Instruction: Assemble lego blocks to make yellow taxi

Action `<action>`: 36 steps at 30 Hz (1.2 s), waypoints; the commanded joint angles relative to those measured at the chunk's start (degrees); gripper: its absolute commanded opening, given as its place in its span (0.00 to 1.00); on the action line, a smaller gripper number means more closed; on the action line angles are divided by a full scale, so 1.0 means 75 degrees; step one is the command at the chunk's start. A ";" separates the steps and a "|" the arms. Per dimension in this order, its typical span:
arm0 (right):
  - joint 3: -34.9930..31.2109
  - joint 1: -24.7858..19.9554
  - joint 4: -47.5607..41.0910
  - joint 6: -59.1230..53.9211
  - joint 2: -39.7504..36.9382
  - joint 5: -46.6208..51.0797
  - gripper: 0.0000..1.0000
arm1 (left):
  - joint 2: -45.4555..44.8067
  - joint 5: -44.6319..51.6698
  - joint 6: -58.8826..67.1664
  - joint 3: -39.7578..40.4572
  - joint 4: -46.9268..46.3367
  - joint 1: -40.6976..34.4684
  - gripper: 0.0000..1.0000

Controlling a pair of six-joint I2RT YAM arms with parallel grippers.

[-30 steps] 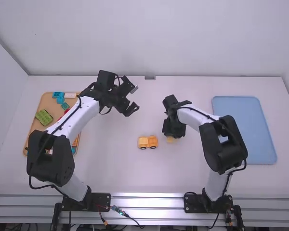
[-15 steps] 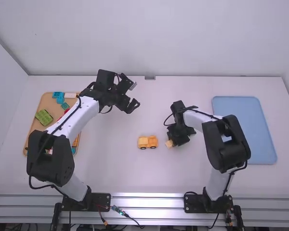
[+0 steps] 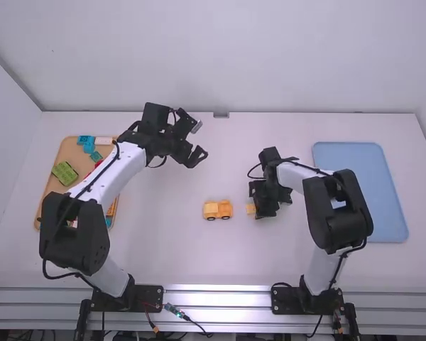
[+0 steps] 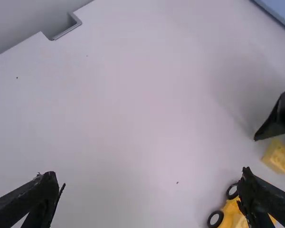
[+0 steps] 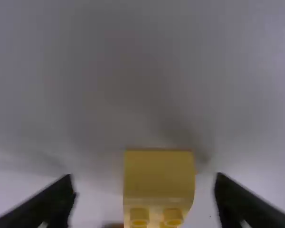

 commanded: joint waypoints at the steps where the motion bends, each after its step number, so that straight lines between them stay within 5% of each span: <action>1: -0.0079 -0.0009 -0.0026 0.0248 -0.0239 -0.0047 0.96 | 0.0032 0.0157 -0.0044 0.0082 0.0020 0.0035 0.99; 12: -0.0003 -0.0411 0.0076 -0.1326 -0.0388 -0.1011 1.00 | 0.0032 0.0146 -0.0026 -0.0289 0.0443 0.0087 0.99; 19: 0.0737 -0.0868 -0.1428 -0.2978 -0.0877 -0.1005 0.99 | 0.0032 0.0137 -0.0023 -0.0303 0.0493 0.0099 0.99; 28: 0.1737 -0.1093 -0.2031 -0.9285 -0.1376 -0.1163 1.00 | 0.0032 0.0157 -0.0015 -0.0303 0.0440 0.0099 0.99; 36: 0.1679 -0.1096 -0.1451 -1.0416 -0.1373 0.1239 1.00 | 0.0032 0.0160 0.0289 -0.0303 0.0338 0.0099 0.99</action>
